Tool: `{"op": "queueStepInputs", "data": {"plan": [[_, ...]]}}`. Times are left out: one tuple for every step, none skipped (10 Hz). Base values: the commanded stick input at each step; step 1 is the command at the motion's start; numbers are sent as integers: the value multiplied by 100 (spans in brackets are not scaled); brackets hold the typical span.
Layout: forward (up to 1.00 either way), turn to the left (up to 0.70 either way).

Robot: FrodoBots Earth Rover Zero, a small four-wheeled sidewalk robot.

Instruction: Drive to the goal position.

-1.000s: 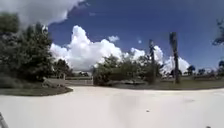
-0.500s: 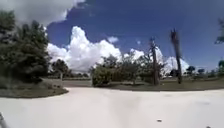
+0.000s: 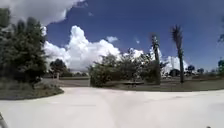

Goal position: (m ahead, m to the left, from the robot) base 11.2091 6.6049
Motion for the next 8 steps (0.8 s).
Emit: {"op": "queueStepInputs", "data": {"plan": [[85,0],[85,0],[85,0],[85,0],[85,0],[85,0],[85,5],[85,19]]}}
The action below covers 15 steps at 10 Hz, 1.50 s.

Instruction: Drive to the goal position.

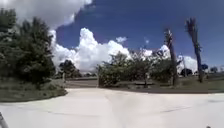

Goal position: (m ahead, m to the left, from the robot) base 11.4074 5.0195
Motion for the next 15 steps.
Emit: {"op": "queueStepInputs", "data": {"plan": [[85,33],[85,21],[85,0],[85,0],[85,0],[85,0],[85,0],[85,0],[85,0],[85,0],[85,0],[85,34],[85,34],[85,34],[85,34]]}}
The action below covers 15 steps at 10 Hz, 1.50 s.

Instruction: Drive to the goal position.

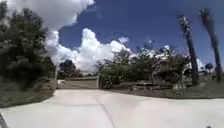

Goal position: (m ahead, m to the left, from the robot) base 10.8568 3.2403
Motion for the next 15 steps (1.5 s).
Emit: {"op": "queueStepInputs", "data": {"plan": [[85,34],[85,34],[85,12],[85,2],[85,0],[85,0],[85,0],[85,19],[85,34],[85,13],[85,0],[85,0],[85,0],[85,0],[85,0]]}}
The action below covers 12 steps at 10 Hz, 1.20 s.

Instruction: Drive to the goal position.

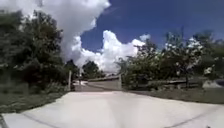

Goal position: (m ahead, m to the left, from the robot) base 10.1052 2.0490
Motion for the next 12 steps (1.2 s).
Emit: {"op": "queueStepInputs", "data": {"plan": [[85,0],[85,0],[85,13],[85,27],[85,34],[85,34],[85,13],[85,0],[85,9],[85,30],[85,34],[85,34]]}}
